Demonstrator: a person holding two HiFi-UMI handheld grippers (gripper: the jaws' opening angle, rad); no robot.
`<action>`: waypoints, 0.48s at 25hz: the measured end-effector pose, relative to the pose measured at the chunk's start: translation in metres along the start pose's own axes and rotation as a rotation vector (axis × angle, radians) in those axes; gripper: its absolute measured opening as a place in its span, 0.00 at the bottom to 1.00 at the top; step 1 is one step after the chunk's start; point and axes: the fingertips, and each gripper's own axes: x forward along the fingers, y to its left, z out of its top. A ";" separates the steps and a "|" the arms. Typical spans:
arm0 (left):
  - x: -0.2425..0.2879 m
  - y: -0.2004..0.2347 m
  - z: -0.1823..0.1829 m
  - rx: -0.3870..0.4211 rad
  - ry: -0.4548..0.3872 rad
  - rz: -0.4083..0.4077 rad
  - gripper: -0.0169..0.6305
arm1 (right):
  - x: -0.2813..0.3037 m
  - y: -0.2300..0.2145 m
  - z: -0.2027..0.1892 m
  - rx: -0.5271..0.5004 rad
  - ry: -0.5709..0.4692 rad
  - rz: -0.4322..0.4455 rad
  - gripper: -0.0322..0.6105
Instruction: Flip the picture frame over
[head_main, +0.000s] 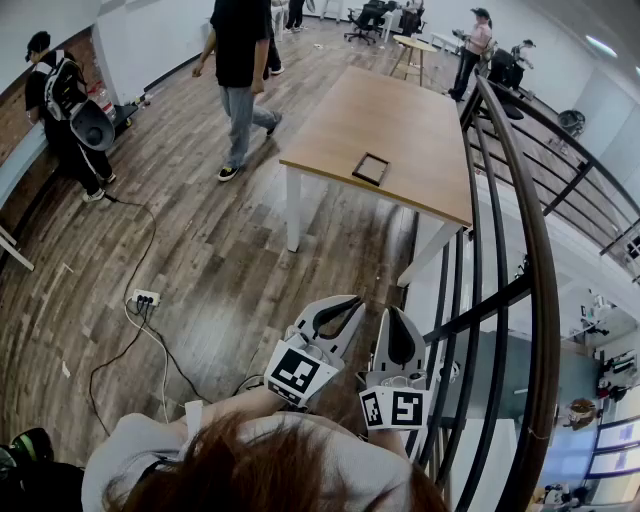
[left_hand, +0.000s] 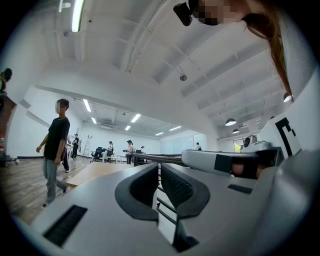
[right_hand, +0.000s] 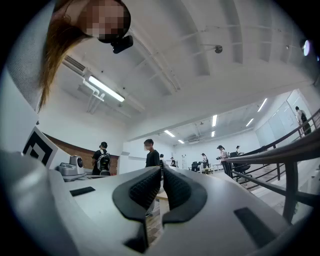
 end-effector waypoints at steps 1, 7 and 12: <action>0.001 -0.001 0.000 0.005 -0.005 0.002 0.06 | 0.000 -0.002 -0.001 -0.004 0.000 0.003 0.09; 0.009 -0.001 -0.002 0.015 -0.059 0.027 0.06 | 0.011 -0.013 -0.009 -0.013 0.019 0.038 0.09; 0.022 0.015 -0.002 0.020 -0.040 0.060 0.06 | 0.025 -0.023 -0.005 -0.043 -0.010 0.051 0.09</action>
